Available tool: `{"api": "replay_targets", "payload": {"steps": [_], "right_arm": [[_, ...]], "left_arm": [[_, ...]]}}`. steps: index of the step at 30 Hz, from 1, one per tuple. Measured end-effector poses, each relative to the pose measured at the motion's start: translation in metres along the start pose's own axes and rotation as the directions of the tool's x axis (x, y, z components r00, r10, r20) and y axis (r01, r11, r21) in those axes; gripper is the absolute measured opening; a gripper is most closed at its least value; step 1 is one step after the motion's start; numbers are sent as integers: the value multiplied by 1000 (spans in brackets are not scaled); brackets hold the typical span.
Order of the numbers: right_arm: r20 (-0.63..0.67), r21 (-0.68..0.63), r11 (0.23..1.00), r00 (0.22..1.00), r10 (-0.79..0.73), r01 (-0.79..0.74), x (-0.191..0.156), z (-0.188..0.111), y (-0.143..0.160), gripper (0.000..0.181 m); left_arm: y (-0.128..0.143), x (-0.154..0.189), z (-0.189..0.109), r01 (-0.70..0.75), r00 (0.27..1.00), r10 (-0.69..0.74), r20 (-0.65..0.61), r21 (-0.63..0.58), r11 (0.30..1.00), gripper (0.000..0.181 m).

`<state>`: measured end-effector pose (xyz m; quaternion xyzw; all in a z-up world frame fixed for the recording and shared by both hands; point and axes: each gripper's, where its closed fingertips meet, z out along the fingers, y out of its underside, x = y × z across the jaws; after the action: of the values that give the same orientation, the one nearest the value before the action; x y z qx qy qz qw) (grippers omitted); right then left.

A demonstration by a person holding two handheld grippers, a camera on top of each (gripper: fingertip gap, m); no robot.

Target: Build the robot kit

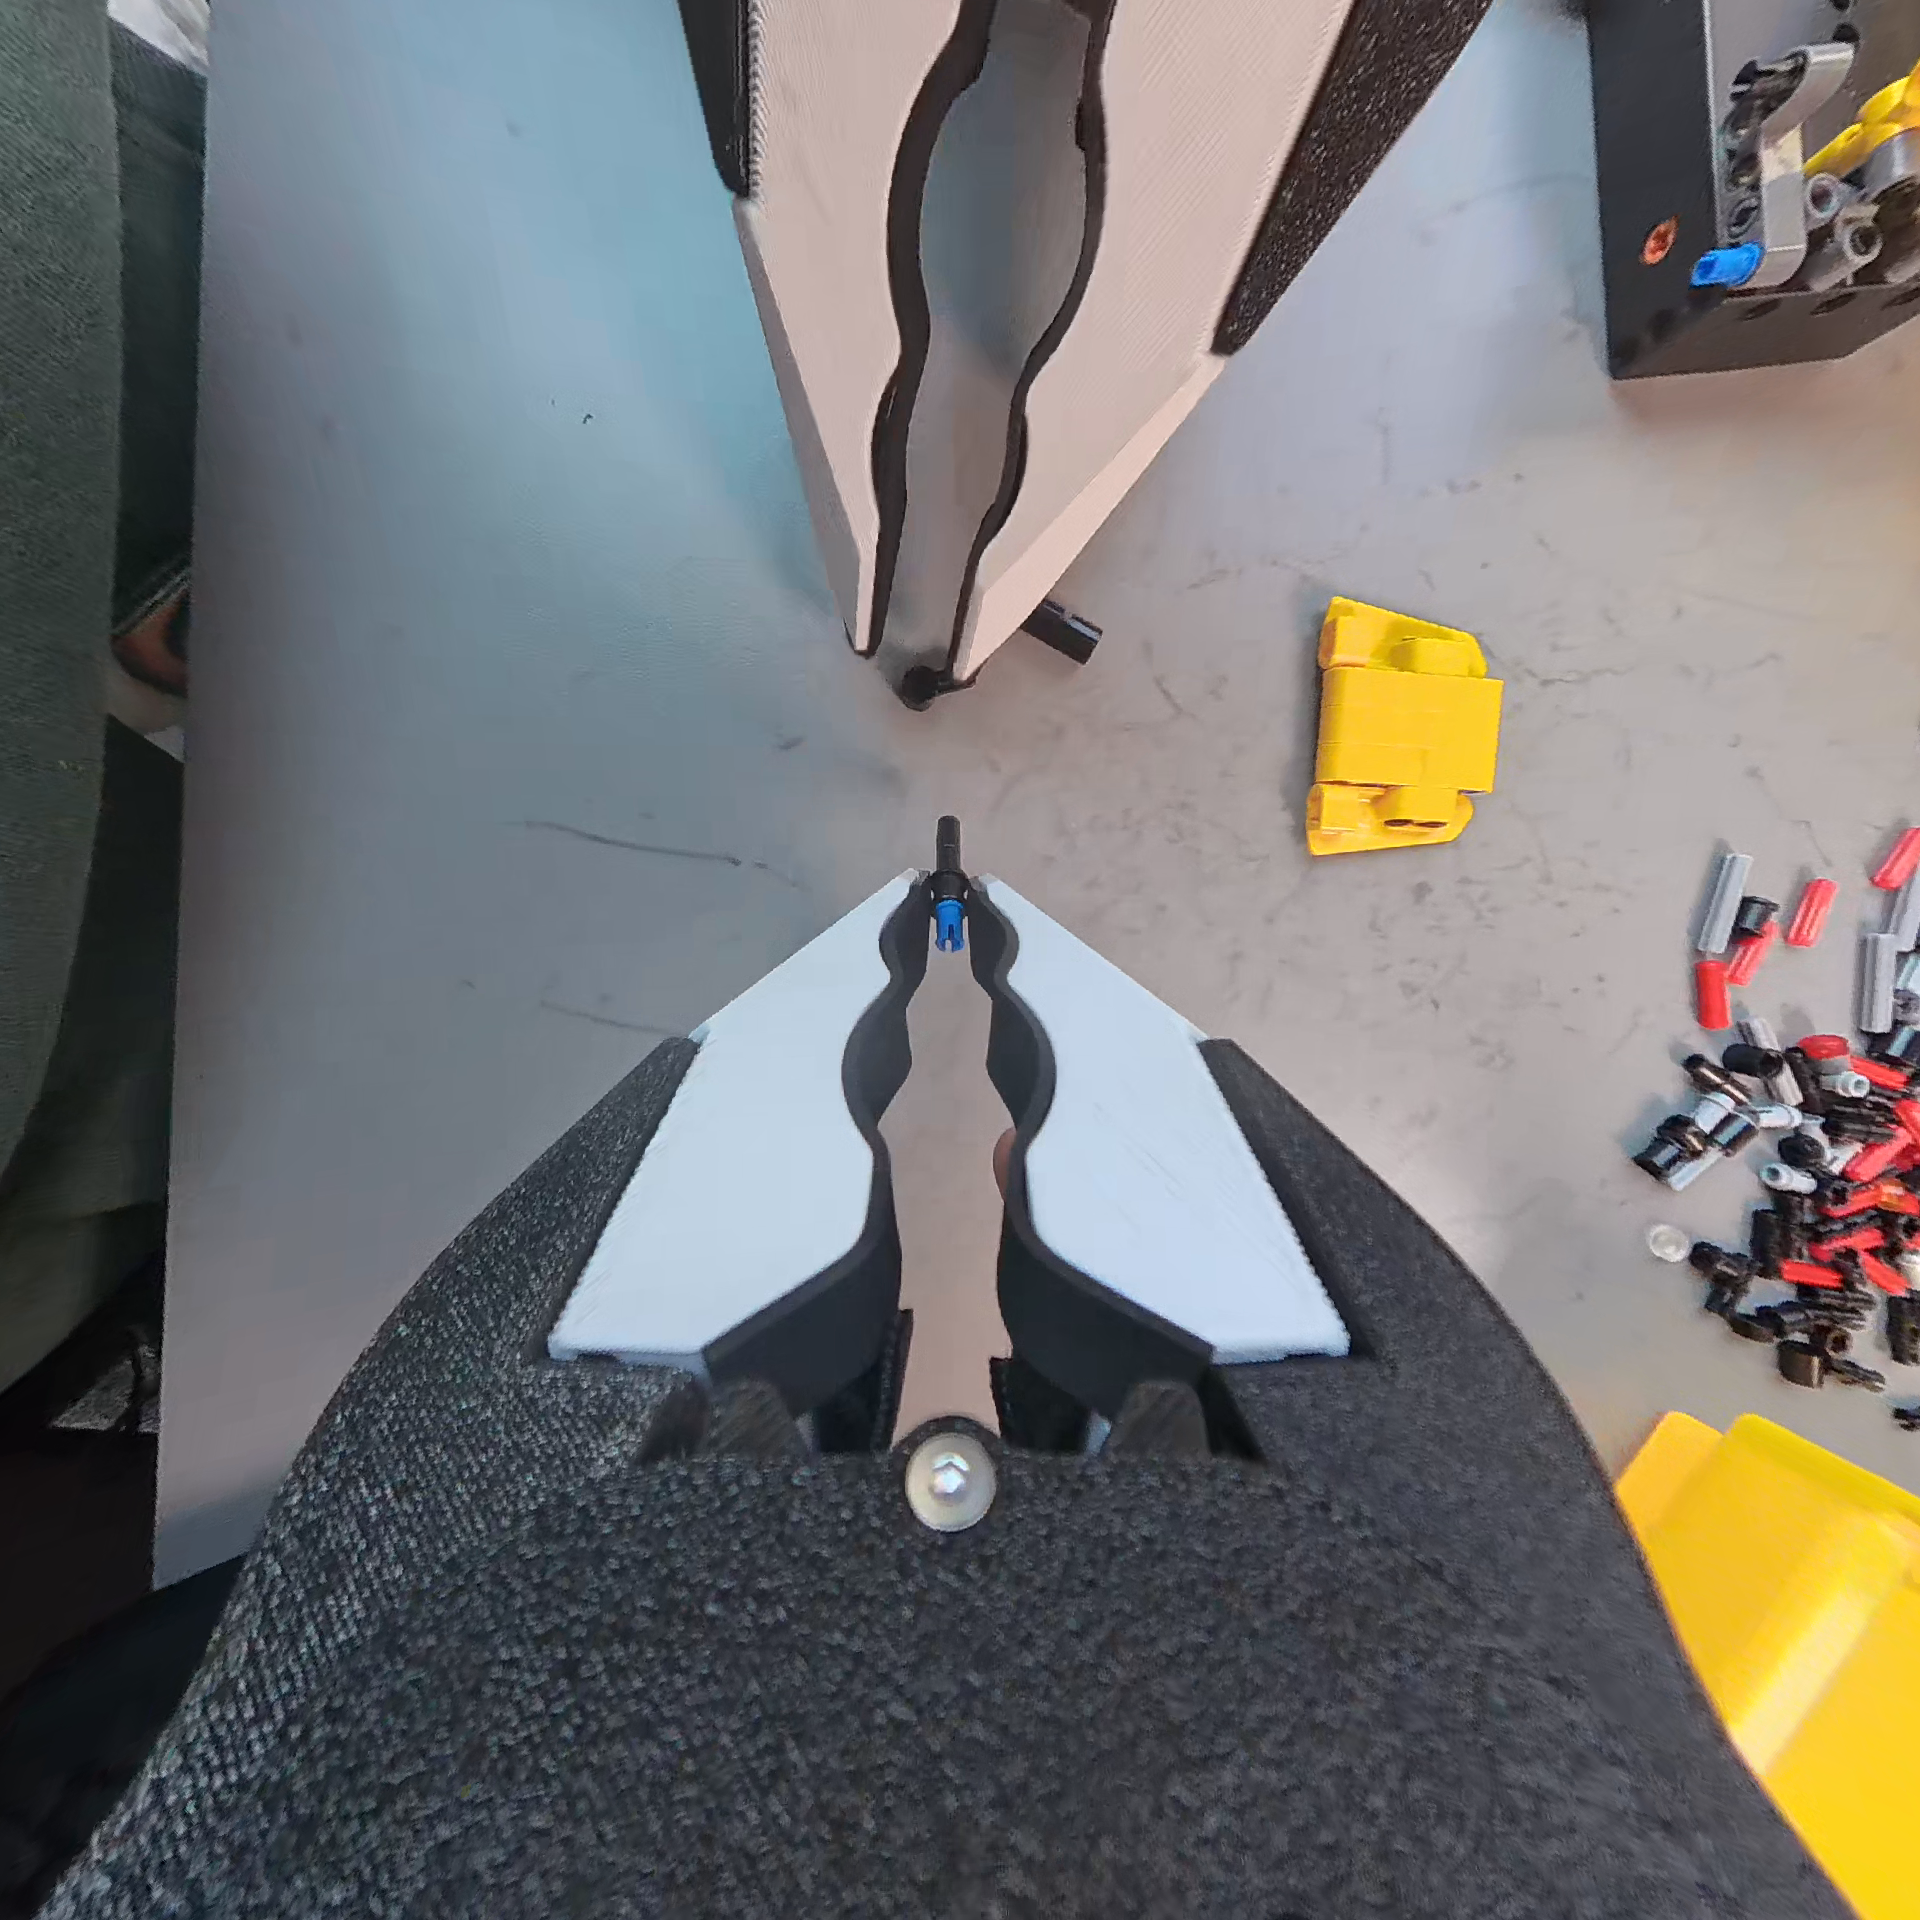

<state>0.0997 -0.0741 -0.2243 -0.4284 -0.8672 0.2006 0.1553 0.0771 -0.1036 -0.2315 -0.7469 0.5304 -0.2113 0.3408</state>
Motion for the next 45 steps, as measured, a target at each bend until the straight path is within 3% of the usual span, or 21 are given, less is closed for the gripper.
{"api": "replay_targets", "payload": {"steps": [9, 13, 19, 24, 27, 34, 37, 41, 43, 45], "right_arm": [[-12, 62, 998, 999, 32, -31, -5, -2, 1, 6], [-19, 80, 996, 999, 38, -36, -5, -4, 1, 6], [-36, 96, 994, 998, 48, -44, -2, -7, -1, 6], [-46, 107, 993, 998, 45, -39, 1, -10, -6, 6], [-38, 137, 990, 999, 36, -31, 0, -12, -14, 6], [-26, 226, 974, 999, 28, -22, 0, -23, -36, 6], [-16, 397, 913, 993, 115, -99, 7, -42, -50, 7], [48, 639, 737, 968, 247, -219, 13, -67, -66, 10], [62, 714, 656, 955, 291, -246, 16, -74, -71, 8], [62, 741, 622, 948, 312, -253, 17, -76, -72, 7]], "left_arm": [[7, -6, 6, -40, 998, 42, 37, -39, 998, 15], [3, -8, 10, -57, 995, 61, 74, -57, 997, 8], [-2, -16, 17, -4, 988, 17, 156, -84, 996, 6], [-14, -17, 9, 24, 989, -23, 149, -4, 1000, 20], [-28, -13, 1, 47, 992, -56, 114, 83, 995, 16], [-40, -9, -6, 61, 993, -76, 87, 162, 985, 3], [-55, -14, -21, 106, 990, -128, 54, 302, 947, 3], [-78, -18, -44, 182, 981, -192, -31, 498, 848, 3], [-82, -18, -49, 194, 979, -197, -51, 532, 824, 3], [-82, -18, -49, 190, 980, -194, -49, 534, 824, 3]]}}
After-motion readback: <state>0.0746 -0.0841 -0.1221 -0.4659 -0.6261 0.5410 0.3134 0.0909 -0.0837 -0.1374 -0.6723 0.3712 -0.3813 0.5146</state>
